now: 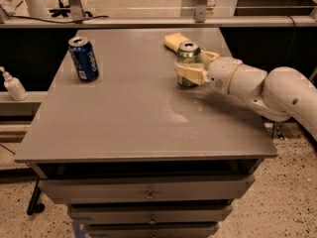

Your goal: Place green can upright

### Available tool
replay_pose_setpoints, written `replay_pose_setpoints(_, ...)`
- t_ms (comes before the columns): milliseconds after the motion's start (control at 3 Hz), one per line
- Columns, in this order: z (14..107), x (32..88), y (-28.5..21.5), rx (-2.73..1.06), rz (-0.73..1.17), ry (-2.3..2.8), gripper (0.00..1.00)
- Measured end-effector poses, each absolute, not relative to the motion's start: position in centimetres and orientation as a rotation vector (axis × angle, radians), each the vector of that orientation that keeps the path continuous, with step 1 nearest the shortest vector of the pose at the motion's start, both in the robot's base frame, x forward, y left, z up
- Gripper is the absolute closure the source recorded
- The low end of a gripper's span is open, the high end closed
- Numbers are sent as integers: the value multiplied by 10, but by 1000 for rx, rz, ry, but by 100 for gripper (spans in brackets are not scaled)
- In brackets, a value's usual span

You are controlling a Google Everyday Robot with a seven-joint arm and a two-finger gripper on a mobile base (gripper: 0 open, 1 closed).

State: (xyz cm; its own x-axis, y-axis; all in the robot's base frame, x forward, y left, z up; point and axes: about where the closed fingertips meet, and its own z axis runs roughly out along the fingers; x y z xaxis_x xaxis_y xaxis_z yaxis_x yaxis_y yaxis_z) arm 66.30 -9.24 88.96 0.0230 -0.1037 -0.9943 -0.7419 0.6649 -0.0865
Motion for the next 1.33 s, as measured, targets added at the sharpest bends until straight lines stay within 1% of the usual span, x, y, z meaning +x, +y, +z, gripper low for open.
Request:
replay_pose_setpoints(333, 891, 660, -91, -763, 570, 1503, 0)
replay_pose_setpoints(667, 905, 650, -93, -797, 567, 1507, 0)
replay_pose_setpoints(1000, 937, 631, -116, -835, 548, 1493, 0)
replay_pose_setpoints(1333, 975, 602, -160, -881, 533, 1449, 0)
